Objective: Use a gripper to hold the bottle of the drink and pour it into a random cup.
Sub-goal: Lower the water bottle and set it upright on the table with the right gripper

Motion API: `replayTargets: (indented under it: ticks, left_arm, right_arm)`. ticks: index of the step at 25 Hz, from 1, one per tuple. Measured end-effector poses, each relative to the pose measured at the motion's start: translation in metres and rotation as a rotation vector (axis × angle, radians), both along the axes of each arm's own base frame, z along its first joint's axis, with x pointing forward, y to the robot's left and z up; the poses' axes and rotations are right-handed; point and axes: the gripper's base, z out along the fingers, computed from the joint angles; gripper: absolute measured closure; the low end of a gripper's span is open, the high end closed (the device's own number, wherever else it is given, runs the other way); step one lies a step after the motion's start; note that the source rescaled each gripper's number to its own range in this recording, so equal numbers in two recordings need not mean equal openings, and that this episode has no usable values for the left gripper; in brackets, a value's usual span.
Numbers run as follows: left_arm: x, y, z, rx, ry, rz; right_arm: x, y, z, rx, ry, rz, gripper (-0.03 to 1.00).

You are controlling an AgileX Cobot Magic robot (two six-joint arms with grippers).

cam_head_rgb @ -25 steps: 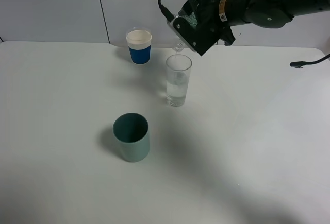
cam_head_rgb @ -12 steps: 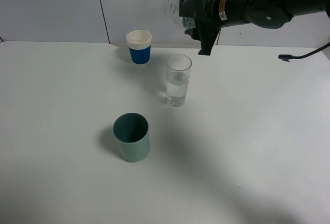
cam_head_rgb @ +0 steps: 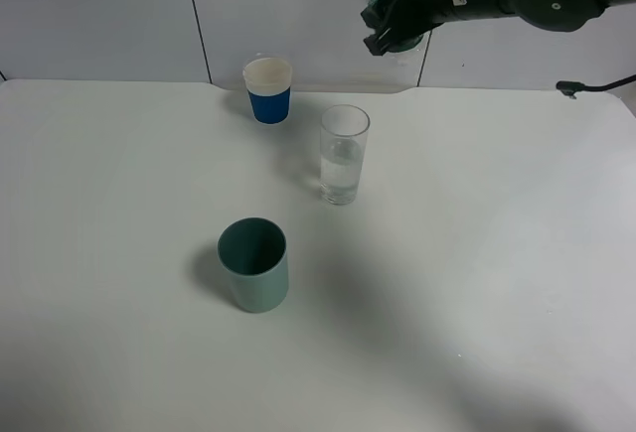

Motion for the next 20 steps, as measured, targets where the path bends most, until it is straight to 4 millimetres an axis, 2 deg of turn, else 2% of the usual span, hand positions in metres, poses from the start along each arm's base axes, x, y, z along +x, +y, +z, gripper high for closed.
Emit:
replayTargets:
  ticks: [5,10,14,20]
  left_arm:
    - [0.0,0.0,0.0,0.0,0.0,0.0]
    - [0.0,0.0,0.0,0.0,0.0,0.0]
    - [0.0,0.0,0.0,0.0,0.0,0.0]
    - [0.0,0.0,0.0,0.0,0.0,0.0]
  right_arm:
    - [-0.015,-0.02,0.013,0.255,-0.05,0.002,0.96]
    - [-0.033,-0.044,0.0,0.408,-0.079,-0.026,0.96]
    - [-0.041,-0.063,-0.018,0.453,-0.074,-0.106,0.96]
    - [-0.053,-0.079,-0.041,0.369,-0.07,-0.14,0.96]
